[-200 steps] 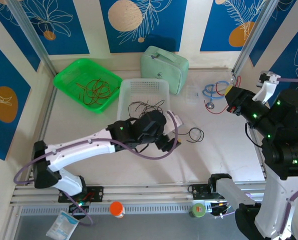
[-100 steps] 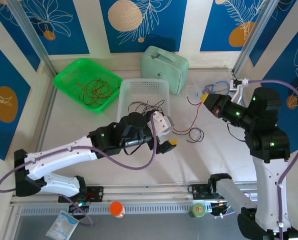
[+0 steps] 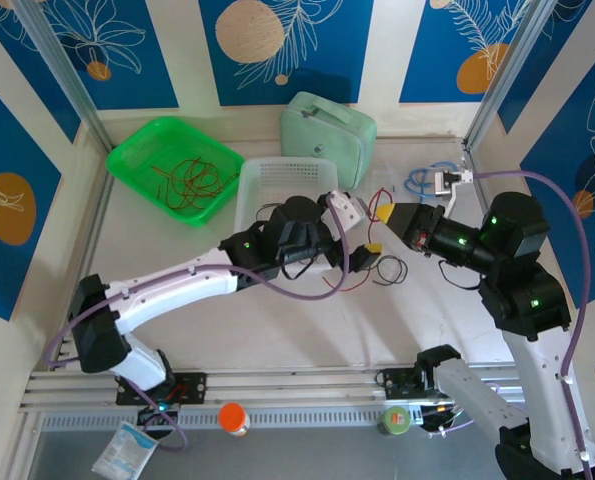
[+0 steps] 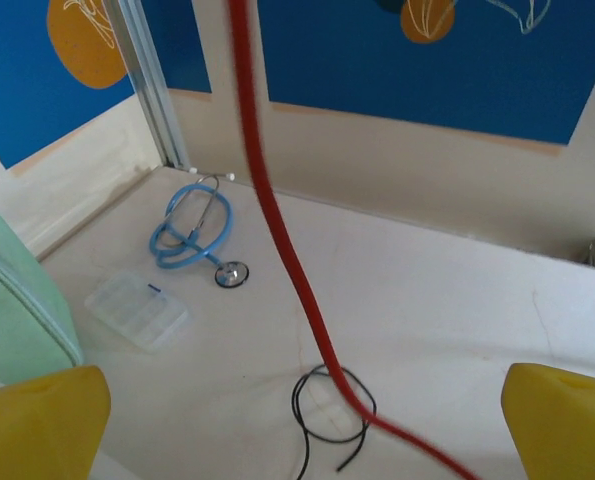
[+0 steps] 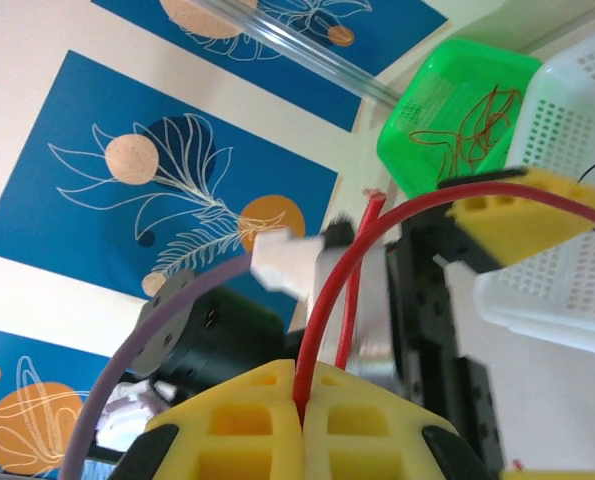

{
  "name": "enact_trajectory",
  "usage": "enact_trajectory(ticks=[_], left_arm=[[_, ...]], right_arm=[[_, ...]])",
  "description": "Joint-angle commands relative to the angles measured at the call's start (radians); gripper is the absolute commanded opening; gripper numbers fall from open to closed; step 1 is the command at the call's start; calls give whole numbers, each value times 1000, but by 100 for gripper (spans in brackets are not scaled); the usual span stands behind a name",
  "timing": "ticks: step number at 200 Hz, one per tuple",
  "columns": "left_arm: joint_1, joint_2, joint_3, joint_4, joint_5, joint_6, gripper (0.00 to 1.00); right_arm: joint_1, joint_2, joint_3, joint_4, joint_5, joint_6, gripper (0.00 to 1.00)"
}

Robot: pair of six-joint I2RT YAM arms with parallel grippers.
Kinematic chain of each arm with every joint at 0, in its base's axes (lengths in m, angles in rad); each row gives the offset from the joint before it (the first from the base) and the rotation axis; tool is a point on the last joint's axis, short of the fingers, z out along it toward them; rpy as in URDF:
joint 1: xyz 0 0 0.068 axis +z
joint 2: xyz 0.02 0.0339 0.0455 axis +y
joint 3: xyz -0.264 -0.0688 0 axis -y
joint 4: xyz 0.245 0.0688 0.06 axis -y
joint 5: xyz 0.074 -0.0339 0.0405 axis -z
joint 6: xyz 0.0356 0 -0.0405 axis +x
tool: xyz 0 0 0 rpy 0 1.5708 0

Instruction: Untangle the cables

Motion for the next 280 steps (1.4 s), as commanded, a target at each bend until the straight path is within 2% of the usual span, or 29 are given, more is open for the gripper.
enact_trajectory(ticks=[1, 18, 34, 75, 111, 156, 203, 214, 218, 233, 245, 261, 280], left_arm=[[45, 23, 47, 134, 133, -84, 98], [61, 32, 53, 167, 193, -110, 91], [63, 34, 52, 184, 223, -115, 76], [68, 37, 61, 177, 249, -115, 29], [72, 15, 46, 169, 219, -118, 2], [90, -51, 47, 53, 67, -106, 0], [116, -130, 14, -14, -56, -111, 0], [121, -147, 9, -26, -82, -112, 0], [122, -151, 9, -31, -94, -113, 0], [130, -166, 15, -64, -146, -117, 0], [143, -174, 25, -99, -194, -118, 0], [173, -184, 41, -158, -258, -124, 0], [243, -191, 62, -245, -328, -153, 0]], right_arm=[[33, 3, -15, 78, -40, 50, 0], [52, 4, -6, 68, -17, 43, 0], [61, 1, 8, 48, 3, 31, 0], [67, -9, 13, 37, 24, 27, 0], [68, -24, 17, 5, 61, 11, 0], [65, -42, 17, -39, 130, -7, 0], [64, -28, -2, -18, 120, -2, 0], [63, -26, -7, -13, 121, -1, 6], [63, -25, -9, -11, 121, 0, 11], [63, -26, -18, -11, 132, 0, 43], [62, -27, -25, -15, 144, -5, 59], [61, -24, -26, -49, 175, -23, 73], [59, -19, -20, -122, 244, -64, 82]])
